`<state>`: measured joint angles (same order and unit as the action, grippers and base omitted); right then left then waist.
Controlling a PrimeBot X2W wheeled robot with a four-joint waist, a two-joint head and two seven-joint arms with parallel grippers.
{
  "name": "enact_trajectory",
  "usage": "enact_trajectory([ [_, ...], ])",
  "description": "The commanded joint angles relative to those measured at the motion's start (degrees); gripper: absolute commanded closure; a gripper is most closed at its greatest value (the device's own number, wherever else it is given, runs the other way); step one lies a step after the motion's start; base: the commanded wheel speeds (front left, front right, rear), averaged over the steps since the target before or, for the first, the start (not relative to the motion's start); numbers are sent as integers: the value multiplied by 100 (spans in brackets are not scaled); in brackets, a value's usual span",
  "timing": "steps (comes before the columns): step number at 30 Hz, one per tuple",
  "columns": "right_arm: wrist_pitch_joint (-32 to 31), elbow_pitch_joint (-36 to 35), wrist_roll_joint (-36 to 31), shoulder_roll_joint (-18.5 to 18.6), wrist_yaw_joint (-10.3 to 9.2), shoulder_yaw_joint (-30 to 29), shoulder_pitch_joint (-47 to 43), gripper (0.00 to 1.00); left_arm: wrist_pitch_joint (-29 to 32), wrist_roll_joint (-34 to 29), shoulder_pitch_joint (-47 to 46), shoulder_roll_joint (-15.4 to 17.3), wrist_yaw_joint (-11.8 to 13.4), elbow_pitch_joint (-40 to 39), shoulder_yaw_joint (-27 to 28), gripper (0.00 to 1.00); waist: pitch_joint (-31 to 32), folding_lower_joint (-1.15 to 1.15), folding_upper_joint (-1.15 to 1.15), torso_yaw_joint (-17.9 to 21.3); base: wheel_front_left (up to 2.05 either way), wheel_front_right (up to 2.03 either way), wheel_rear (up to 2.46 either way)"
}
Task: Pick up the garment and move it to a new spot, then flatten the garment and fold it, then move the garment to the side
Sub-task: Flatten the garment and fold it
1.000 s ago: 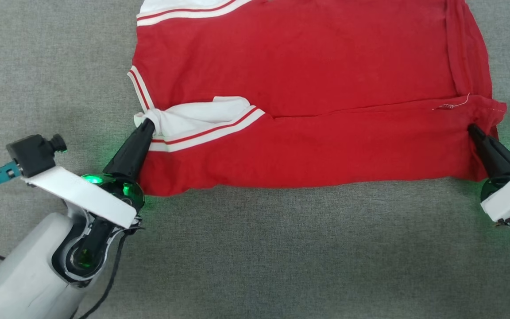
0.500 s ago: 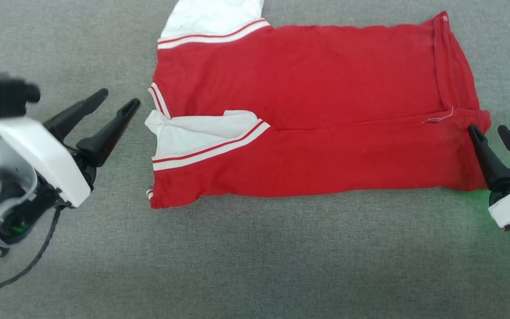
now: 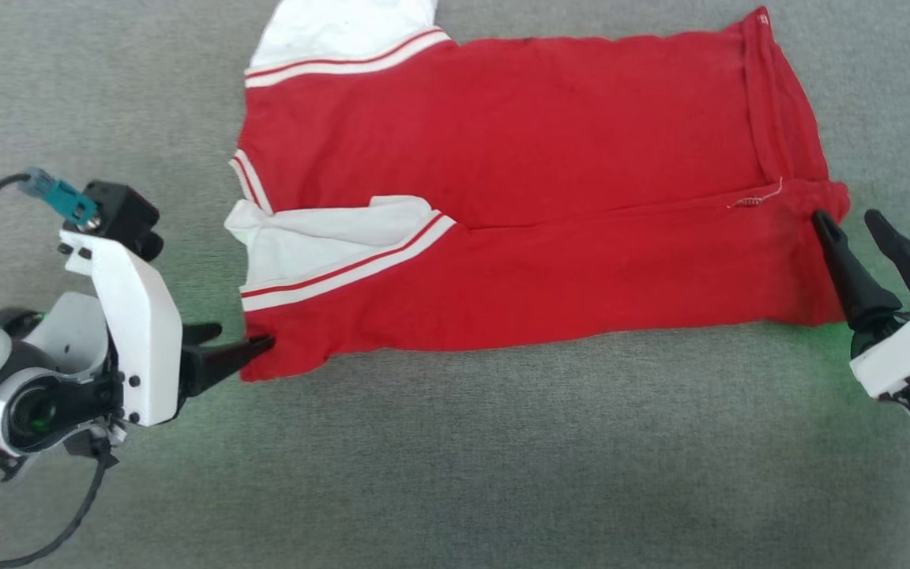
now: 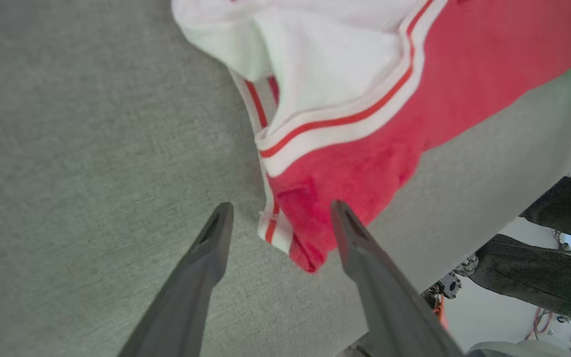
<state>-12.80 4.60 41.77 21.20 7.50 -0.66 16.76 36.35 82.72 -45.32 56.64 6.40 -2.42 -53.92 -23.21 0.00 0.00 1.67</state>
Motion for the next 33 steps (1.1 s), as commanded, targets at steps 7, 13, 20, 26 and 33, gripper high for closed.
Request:
enact_trajectory([
  [7, 86, 36, 47, 2, -2, 23, 181, 0, 468, 397, 53, -397, -239, 712, -195, 0, -192, 0, 0, 207, 0, 0, 0],
  [13, 35, 33, 18, 62, -2, 127, 247, 0, 685, 589, 106, -623, -455, 1020, -279, 100, -234, 0, 0, 274, 0, 0, 0],
  [20, -661, -113, -278, 529, -2, 561, 270, 0, 519, 635, 70, -676, -626, 1123, -143, 100, -231, 0, 0, 257, 0, 0, 0],
  [26, -1896, -227, -476, 1119, -2, 957, 467, 0, 424, 516, -7, -744, -739, 1068, -128, 100, -296, 0, 0, 170, 0, 0, 0],
  [33, -3351, -112, -406, 1521, -2, 1332, 612, 0, 298, 344, -116, -925, -862, 1109, -145, 100, -415, 0, 0, 27, 0, 0, 0],
])
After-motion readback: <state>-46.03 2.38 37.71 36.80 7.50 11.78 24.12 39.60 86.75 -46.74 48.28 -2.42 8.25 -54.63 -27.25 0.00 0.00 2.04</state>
